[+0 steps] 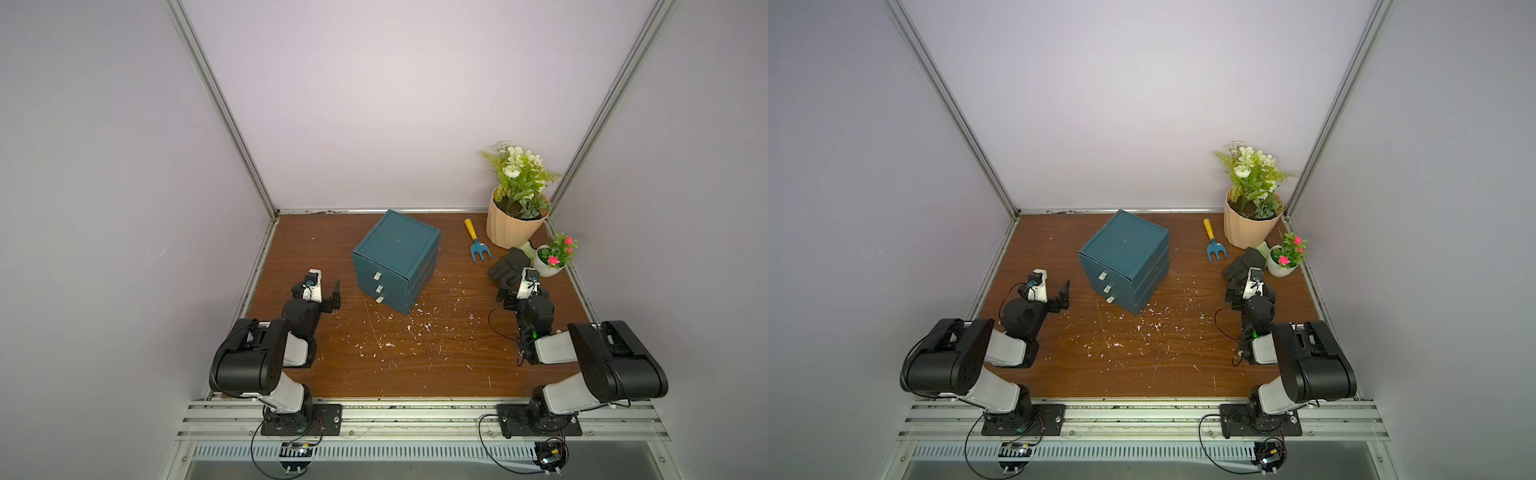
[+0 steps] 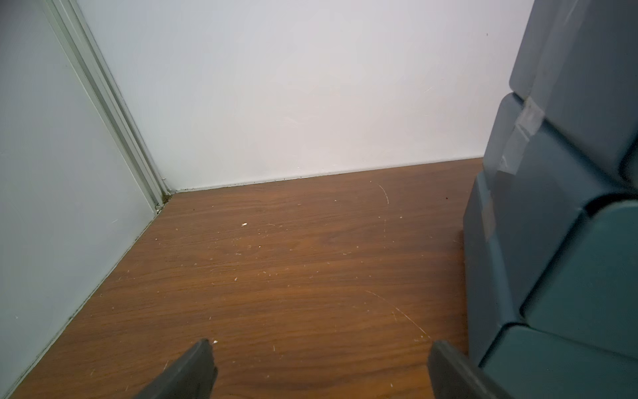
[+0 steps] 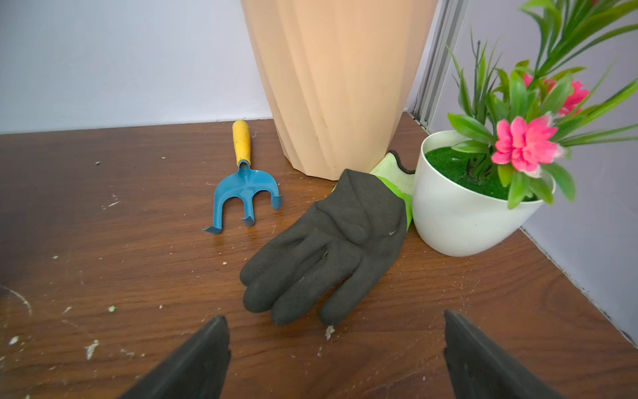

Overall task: Take the keys out of the drawer
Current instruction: Adjust the storage box at the center of the board.

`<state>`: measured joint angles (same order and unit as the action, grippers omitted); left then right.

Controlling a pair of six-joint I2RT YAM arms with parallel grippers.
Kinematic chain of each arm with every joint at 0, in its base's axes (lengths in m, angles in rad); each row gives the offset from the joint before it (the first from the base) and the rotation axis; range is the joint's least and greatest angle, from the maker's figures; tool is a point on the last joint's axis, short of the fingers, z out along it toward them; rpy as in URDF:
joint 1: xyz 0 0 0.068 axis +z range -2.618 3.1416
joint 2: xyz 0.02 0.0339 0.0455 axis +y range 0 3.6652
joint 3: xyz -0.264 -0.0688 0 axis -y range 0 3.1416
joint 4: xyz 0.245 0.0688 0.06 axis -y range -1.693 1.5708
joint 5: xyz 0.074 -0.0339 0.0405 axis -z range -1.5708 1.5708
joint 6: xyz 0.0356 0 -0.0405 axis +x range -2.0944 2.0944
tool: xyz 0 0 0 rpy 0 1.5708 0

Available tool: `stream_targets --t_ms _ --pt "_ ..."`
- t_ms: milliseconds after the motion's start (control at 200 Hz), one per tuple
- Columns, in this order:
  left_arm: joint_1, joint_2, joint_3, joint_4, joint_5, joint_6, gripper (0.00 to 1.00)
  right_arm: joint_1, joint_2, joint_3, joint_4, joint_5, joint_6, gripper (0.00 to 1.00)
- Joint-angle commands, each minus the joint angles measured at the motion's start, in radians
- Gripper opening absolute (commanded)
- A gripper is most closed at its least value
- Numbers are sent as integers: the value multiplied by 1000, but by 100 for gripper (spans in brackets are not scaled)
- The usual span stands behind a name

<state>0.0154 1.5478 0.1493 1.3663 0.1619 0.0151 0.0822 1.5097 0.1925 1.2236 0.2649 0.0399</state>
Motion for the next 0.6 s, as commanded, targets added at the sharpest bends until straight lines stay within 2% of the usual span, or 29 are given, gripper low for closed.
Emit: stream_targets --t_ms 0,595 --pt "14 6 18 32 14 2 99 -5 3 22 50 20 -12 99" --pt "16 8 20 26 16 -1 99 -5 3 22 51 20 -12 99"
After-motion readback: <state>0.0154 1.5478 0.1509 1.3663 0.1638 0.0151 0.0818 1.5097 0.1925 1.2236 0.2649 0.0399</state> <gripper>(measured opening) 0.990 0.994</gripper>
